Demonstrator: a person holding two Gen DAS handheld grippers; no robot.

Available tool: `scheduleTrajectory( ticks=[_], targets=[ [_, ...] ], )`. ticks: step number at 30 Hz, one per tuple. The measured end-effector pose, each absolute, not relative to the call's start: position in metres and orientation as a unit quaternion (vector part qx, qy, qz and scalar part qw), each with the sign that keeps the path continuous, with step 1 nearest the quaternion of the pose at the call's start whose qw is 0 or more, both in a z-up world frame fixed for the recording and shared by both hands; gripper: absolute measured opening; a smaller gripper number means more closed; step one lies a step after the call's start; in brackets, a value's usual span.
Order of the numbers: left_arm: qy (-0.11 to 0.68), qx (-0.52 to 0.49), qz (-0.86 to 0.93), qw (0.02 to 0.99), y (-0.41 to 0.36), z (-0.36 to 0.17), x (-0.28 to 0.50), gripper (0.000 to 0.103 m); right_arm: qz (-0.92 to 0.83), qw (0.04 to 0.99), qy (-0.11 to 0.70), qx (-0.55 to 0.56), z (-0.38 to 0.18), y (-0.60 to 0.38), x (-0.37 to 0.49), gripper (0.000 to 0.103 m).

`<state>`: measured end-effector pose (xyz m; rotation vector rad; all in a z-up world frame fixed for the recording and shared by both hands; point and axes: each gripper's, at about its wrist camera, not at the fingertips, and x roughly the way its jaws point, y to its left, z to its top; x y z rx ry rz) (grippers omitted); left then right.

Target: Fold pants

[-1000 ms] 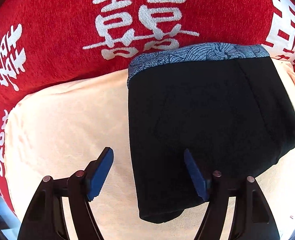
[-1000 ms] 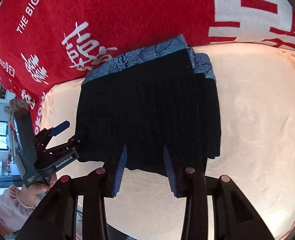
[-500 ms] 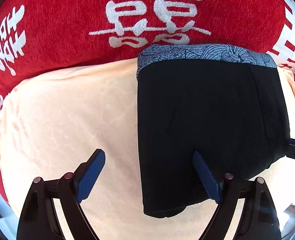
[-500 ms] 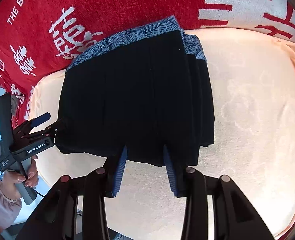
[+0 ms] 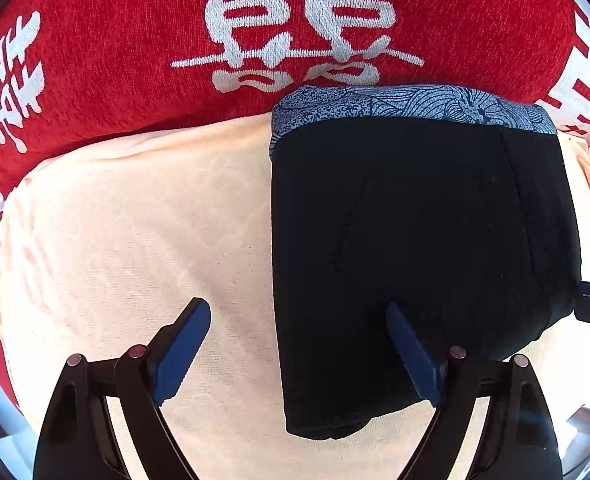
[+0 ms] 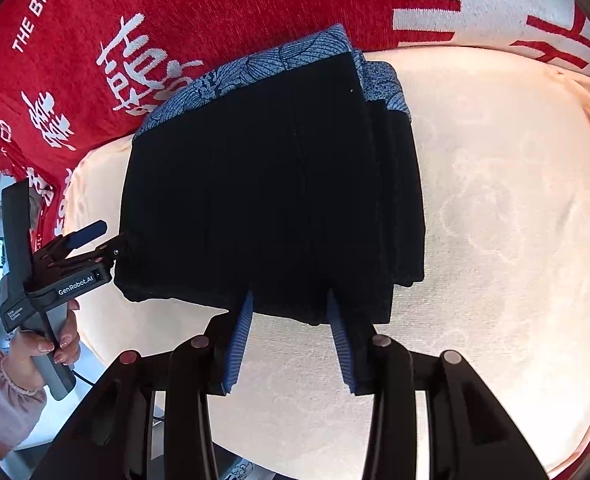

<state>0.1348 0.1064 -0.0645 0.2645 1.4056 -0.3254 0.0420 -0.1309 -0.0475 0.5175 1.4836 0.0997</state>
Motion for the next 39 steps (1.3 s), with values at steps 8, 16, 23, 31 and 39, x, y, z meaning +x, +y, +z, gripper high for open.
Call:
scheduleTrajectory(
  ticks=[8, 16, 23, 31, 39],
  targets=[
    [0.651, 0.114, -0.155, 0.734, 0.106, -0.074, 0.146, 0.090, 0.059, 0.703, 0.667, 0.239, -0.046, -0.135, 0.042, 0.055],
    [0.653, 0.080, -0.153, 0.737, 0.118, -0.067, 0.165, 0.090, 0.038, 0.703, 0.668, 0.242, -0.046, -0.160, 0.043, 0.059],
    [0.671, 0.031, -0.177, 0.719, 0.131, -0.081, 0.196, 0.090, 0.036, 0.703, 0.645, 0.297, -0.053, -0.198, 0.048, 0.071],
    [0.700, -0.023, -0.263, 0.664, 0.148, -0.107, 0.224, 0.090, 0.101, 0.689, 0.617, 0.366, -0.086, -0.229, 0.058, 0.071],
    [0.696, -0.054, -0.307, 0.647, 0.137, -0.128, 0.228, 0.096, 0.180, 0.648, 0.596, 0.439, -0.127, -0.240, 0.071, 0.078]
  ],
)
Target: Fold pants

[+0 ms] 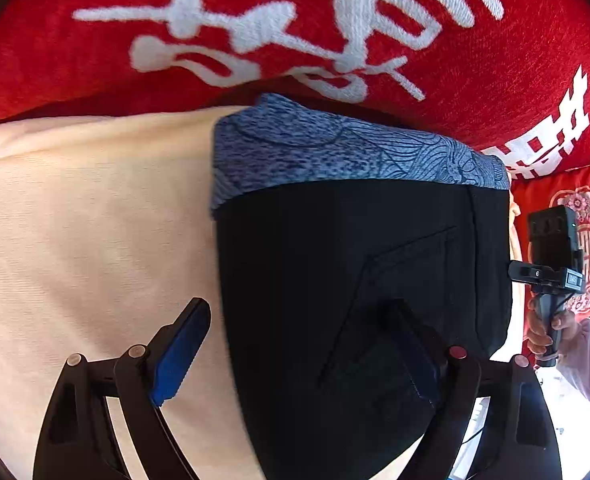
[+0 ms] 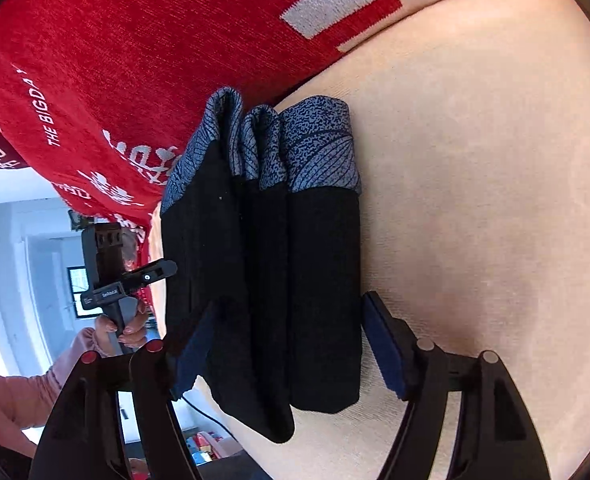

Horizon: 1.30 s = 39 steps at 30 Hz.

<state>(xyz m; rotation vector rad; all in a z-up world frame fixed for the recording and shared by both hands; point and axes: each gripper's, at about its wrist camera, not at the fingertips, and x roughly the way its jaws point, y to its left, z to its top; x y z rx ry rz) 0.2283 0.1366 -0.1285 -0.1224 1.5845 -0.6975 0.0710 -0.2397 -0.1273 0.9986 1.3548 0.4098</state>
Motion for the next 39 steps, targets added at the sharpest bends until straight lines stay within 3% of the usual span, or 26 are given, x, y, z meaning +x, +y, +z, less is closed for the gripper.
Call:
scheduleTrajectory(
  ticks=[1, 9, 10, 13, 17, 21, 32, 39],
  targets=[
    [0.698, -0.051, -0.303, 0.647, 0.132, -0.134, 0.228, 0.103, 0.187, 0.642, 0.596, 0.444, -0.131, -0.238, 0.075, 0.079],
    [0.690, -0.049, -0.283, 0.665, 0.127, -0.128, 0.222, 0.102, 0.180, 0.624, 0.605, 0.460, -0.139, -0.236, 0.088, 0.077],
    [0.682, -0.041, -0.286, 0.672, 0.124, -0.122, 0.219, 0.093, 0.176, 0.624, 0.608, 0.459, -0.138, -0.236, 0.088, 0.074],
    [0.667, -0.029, -0.293, 0.685, 0.120, -0.103, 0.212, 0.078, 0.158, 0.626, 0.619, 0.447, -0.133, -0.229, 0.090, 0.069],
    [0.658, -0.025, -0.289, 0.695, 0.123, -0.084, 0.206, 0.065, 0.140, 0.633, 0.616, 0.448, -0.123, -0.226, 0.089, 0.057],
    [0.644, -0.035, -0.291, 0.707, 0.129, -0.058, 0.196, 0.065, 0.160, 0.633, 0.592, 0.472, -0.103, -0.223, 0.084, 0.046],
    [0.623, -0.064, -0.250, 0.739, 0.168, 0.002, 0.131, 0.065, 0.219, 0.623, 0.573, 0.485, -0.052, -0.184, 0.042, 0.046],
    [0.639, -0.077, -0.240, 0.727, 0.203, -0.007, 0.092, 0.065, 0.212, 0.613, 0.567, 0.508, -0.052, -0.152, -0.009, 0.046]
  ],
)
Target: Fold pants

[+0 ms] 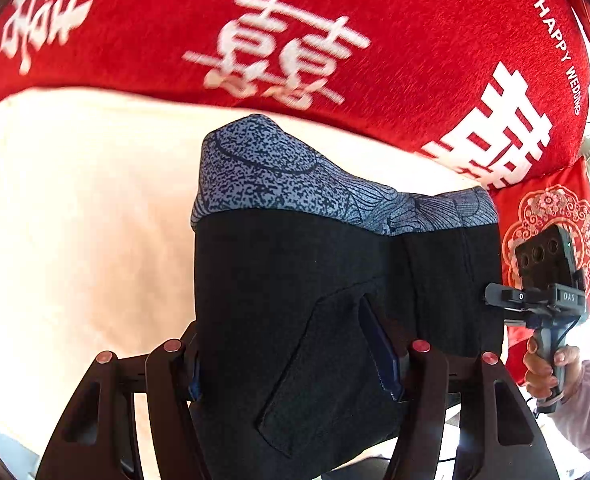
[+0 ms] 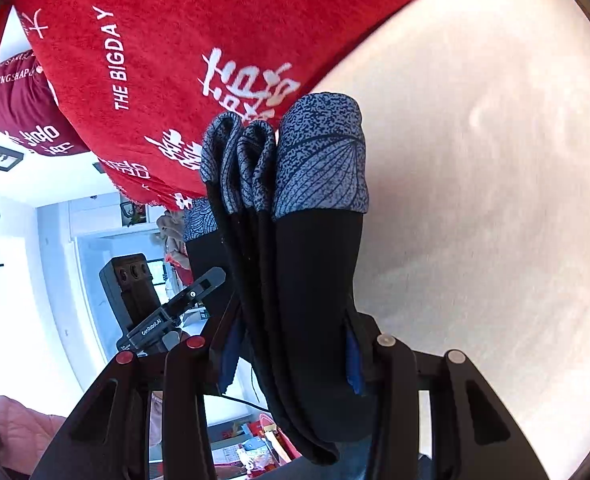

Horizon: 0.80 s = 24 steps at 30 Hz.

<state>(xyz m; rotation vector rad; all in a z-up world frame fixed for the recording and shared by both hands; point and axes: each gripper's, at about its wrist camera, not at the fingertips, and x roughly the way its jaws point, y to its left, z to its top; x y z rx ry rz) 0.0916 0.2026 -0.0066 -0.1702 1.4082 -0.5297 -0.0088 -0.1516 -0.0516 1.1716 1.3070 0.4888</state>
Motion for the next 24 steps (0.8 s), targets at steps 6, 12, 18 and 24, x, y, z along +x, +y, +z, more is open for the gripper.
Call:
scheduleTrajectory(
  ticks=[6, 12, 18, 24],
  targets=[
    [0.652, -0.025, -0.197, 0.732, 0.225, -0.050, 0.080, 0.065, 0.170, 0.602, 0.584, 0.518, -0.080, -0.119, -0.033, 0.048],
    [0.641, 0.011, -0.171, 0.748, 0.244, -0.076, 0.073, 0.092, 0.077, 0.628, 0.615, 0.471, -0.095, -0.120, -0.038, 0.066],
    [0.632, 0.030, -0.159, 0.758, 0.232, -0.078, 0.069, 0.102, 0.017, 0.679, 0.643, 0.354, -0.082, -0.107, -0.030, 0.082],
    [0.629, 0.095, -0.146, 0.758, 0.217, -0.059, 0.056, 0.102, -0.027, 0.689, 0.648, 0.324, -0.066, -0.104, -0.037, 0.084]
  ],
)
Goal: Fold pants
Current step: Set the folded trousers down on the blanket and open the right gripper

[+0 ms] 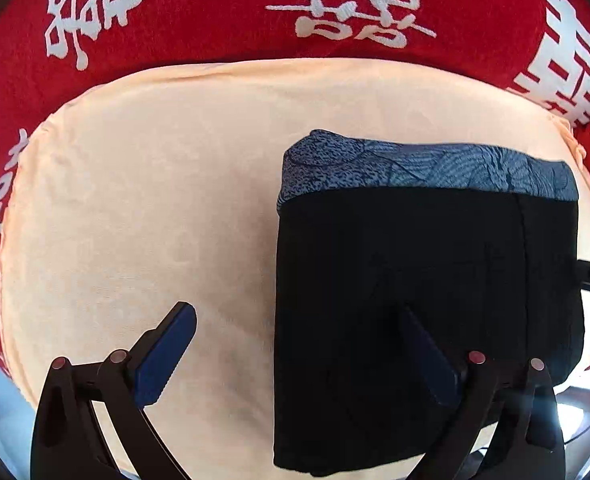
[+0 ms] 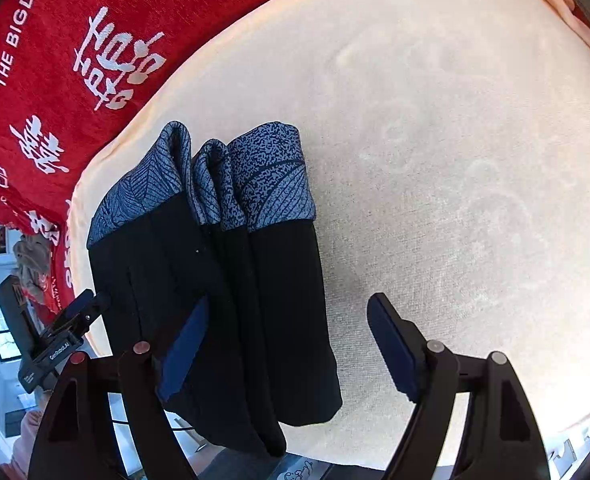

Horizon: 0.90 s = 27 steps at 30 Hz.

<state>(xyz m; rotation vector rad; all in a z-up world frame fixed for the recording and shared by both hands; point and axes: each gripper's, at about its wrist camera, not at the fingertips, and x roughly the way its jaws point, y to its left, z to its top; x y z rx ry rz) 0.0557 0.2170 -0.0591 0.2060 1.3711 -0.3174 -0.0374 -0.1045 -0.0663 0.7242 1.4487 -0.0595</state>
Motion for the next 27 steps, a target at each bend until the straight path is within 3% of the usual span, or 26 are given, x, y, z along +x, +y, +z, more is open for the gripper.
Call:
scheduleTrajectory(
  ticks=[7, 11, 27],
  targets=[
    [0.620, 0.125, -0.180, 0.753, 0.198, -0.026, 0.014, 0.102, -0.061, 0.679, 0.662, 0.310, -0.041, -0.097, -0.081, 0.086],
    [0.627, 0.139, -0.196, 0.741, 0.188, -0.014, -0.009, 0.102, -0.073, 0.686, 0.662, 0.293, -0.022, -0.081, -0.104, 0.103],
    [0.620, 0.174, -0.172, 0.746, 0.202, 0.068, -0.061, 0.102, -0.101, 0.716, 0.663, 0.193, 0.070, 0.000, -0.125, 0.103]
  ],
)
